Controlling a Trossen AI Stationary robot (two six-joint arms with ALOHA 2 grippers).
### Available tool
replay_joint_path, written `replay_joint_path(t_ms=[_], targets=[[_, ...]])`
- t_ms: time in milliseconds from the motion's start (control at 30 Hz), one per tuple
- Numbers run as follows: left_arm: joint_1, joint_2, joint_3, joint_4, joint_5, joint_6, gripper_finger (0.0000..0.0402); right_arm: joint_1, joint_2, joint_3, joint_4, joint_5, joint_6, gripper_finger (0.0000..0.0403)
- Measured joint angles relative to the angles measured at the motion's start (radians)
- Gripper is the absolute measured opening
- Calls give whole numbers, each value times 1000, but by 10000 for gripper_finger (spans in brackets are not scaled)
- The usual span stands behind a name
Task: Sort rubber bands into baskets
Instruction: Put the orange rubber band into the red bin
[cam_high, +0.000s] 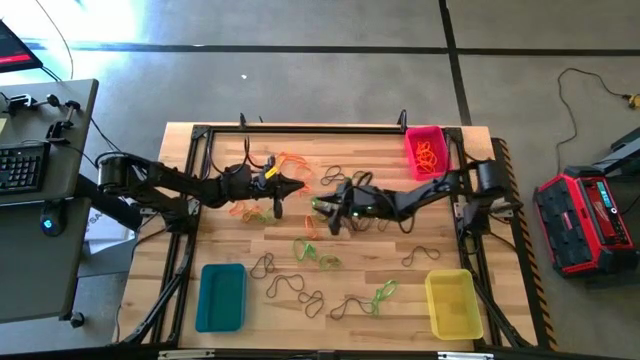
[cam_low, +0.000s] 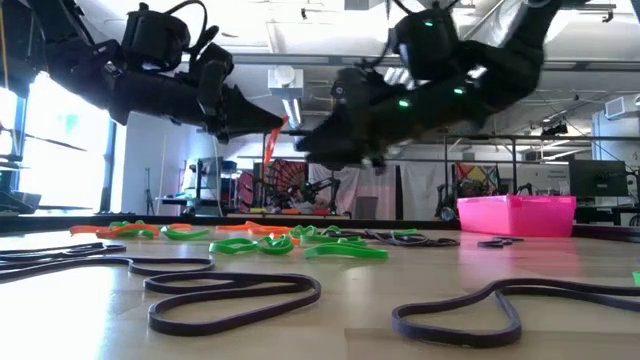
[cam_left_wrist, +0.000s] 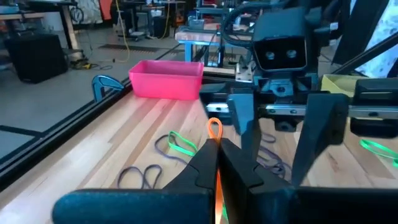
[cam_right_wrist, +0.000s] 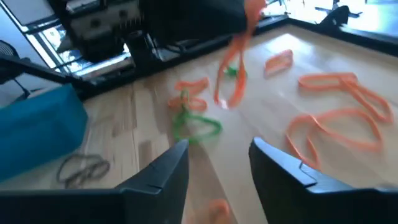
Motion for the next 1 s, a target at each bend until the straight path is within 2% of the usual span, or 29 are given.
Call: replay_joint_path(t_ms=[267, 433, 567, 733, 767, 1000], targets=[[-52, 0, 0, 52, -2, 24, 0, -1, 65, 141, -3, 29, -58, 191], [-67, 0, 0, 55, -2, 24, 0, 6, 76, 178, -7, 33, -150, 187], [-76, 0, 0, 55, -2, 24, 0, 17, 76, 184, -30, 36, -178, 145], [-79, 0, 0, 54, 3, 17, 2, 27, 76, 184, -82, 103, -182, 29], [-82, 0, 0, 53, 2, 17, 4, 30, 76, 184, -91, 122, -182, 16], [-103, 0, 0, 58, 3, 17, 48, 33, 76, 183, -102, 156, -178, 4]])
